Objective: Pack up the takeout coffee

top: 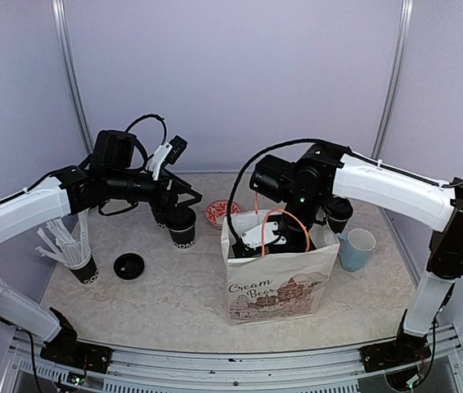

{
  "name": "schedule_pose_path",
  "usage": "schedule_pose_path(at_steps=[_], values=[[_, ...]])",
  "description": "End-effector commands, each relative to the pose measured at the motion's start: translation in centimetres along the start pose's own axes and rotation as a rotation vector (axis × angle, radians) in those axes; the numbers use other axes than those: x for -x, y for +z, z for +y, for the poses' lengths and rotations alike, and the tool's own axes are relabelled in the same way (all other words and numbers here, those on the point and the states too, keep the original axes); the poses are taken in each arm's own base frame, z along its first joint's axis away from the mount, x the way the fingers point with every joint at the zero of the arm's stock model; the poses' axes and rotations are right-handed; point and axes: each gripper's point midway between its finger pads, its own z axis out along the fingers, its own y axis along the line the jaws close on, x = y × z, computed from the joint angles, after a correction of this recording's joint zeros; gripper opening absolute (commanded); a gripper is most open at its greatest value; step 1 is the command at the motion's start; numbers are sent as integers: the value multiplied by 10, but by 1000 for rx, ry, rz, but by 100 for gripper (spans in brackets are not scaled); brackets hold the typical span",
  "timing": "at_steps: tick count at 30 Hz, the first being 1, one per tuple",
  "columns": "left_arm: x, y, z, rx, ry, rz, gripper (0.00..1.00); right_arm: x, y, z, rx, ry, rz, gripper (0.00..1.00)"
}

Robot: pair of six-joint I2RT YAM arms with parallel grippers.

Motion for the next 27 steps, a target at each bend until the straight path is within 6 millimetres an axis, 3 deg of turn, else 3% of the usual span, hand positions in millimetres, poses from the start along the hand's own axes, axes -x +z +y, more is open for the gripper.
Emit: schedule_pose_path(at_steps=[1, 5, 10, 14, 19, 21, 22, 24, 27], values=[[21, -2, -31, -39, 87, -20, 59, 6, -39, 1, -89, -38, -58, 58], [38, 0, -58, -90, 140, -58, 60, 10, -66, -1, -153, -71, -108, 59], [60, 11, -78, -149, 171, -87, 60, 16, -98, 0, -223, -103, -177, 59], [76, 32, -97, -202, 190, -93, 60, 18, -122, 5, -272, -132, -226, 59], [82, 75, -114, -280, 190, -53, 61, 13, -153, 10, -354, -159, -269, 60], [93, 88, -114, -265, 189, -55, 61, 9, -173, 8, -405, -153, -301, 60], [86, 102, -110, -257, 172, -17, 60, 6, -184, 6, -434, -144, -318, 61], [86, 115, -113, -290, 170, 14, 53, -2, -208, 0, -506, -118, -359, 62], [88, 129, -115, -301, 175, 34, 21, -27, -245, -19, -638, -58, -419, 63]])
